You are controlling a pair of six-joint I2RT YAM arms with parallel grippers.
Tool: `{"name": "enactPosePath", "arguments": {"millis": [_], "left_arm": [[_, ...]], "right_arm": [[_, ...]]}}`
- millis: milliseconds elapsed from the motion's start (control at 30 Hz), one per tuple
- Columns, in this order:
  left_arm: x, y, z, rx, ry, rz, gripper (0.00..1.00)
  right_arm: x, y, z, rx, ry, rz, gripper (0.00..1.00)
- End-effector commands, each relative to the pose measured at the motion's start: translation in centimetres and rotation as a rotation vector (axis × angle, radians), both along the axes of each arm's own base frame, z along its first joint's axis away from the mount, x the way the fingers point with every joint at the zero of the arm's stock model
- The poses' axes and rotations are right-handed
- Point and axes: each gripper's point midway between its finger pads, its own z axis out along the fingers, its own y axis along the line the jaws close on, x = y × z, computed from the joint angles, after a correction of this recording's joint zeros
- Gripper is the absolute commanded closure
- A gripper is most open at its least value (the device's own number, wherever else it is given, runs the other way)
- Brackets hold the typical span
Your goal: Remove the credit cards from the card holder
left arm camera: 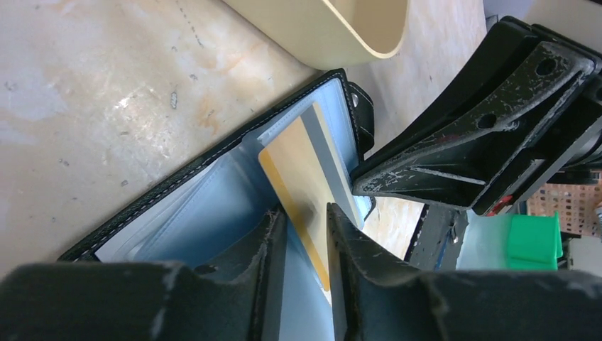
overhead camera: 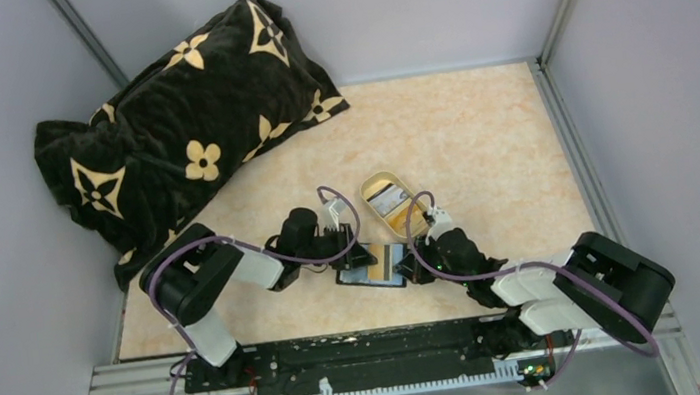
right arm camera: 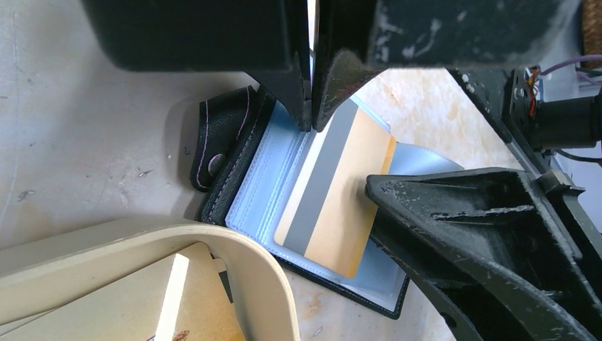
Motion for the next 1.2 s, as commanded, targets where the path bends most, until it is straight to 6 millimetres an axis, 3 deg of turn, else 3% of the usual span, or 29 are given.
{"name": "enactPosePath", "arguments": {"millis": [0, 200, 733, 933, 1033, 1167], "left_arm": [[-2.1, 0.0, -1.1, 0.006, 0.065, -0.046, 0.72], [-2.2, -0.1, -0.6, -0.018, 0.072, -0.055, 0.83], [-1.6, 1.5, 0.5, -0.013, 0.027, -0.017, 0.79], [-1.2, 2.1, 0.8, -0.007, 0.017, -0.005, 0.85], [-1.1, 2.3, 0.9, -0.006, 0.016, -0.003, 0.94], [-0.9, 2.8, 0.8, 0.008, 0.009, 0.014, 1.0]], "right_arm": [[-0.9, -0.9, -2.0, -0.076, 0.046, 0.007, 1.0], [-0.8, -0.8, -2.3, -0.078, 0.051, 0.009, 1.0], [-0.9, -0.8, -2.9, -0.085, 0.068, 0.002, 1.0], [-0.9, -0.9, -3.2, -0.09, 0.075, 0.0, 1.0], [-0.9, -0.8, -3.3, -0.087, 0.077, 0.001, 1.0], [-0.9, -0.8, -3.4, -0.089, 0.079, 0.0, 1.0]]}}
